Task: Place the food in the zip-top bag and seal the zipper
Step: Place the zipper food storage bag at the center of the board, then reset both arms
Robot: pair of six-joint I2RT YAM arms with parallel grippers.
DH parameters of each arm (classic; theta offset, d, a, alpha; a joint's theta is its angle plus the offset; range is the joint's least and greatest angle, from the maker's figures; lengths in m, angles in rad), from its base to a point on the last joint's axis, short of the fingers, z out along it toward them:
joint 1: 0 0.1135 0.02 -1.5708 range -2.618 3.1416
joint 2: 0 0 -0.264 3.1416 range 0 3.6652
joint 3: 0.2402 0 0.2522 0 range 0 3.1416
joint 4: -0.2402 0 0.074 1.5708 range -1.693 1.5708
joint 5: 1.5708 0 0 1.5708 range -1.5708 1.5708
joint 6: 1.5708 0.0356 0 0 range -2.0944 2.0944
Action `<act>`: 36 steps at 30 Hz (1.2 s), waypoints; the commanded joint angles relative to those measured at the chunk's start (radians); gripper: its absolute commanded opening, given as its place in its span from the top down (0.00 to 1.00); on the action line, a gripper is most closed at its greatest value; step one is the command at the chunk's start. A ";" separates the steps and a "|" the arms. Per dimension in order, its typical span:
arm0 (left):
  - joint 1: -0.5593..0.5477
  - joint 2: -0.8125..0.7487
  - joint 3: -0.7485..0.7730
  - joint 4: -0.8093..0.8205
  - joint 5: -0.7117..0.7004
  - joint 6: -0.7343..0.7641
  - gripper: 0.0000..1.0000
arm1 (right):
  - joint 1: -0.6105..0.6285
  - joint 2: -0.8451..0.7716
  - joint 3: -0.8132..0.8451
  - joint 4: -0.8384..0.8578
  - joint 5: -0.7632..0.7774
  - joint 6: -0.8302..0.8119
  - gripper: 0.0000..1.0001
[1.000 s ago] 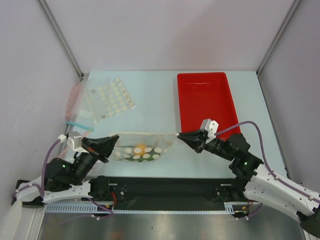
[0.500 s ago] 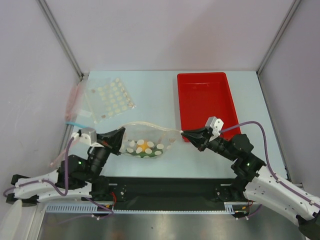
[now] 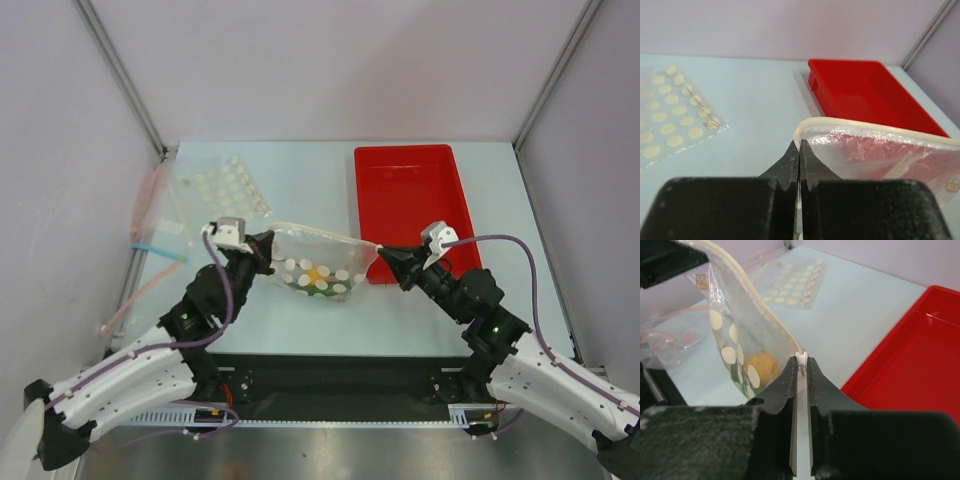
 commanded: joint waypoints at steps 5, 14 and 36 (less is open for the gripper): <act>0.091 0.220 0.038 0.197 0.308 -0.113 0.79 | -0.008 0.021 0.001 -0.019 0.286 0.076 0.92; 0.091 0.240 0.066 0.096 0.300 -0.080 0.02 | -0.011 0.080 -0.002 0.010 0.683 0.286 0.06; 0.091 -0.252 -0.236 0.156 -0.257 -0.270 0.00 | -0.002 -0.120 0.141 -0.320 0.972 0.454 0.00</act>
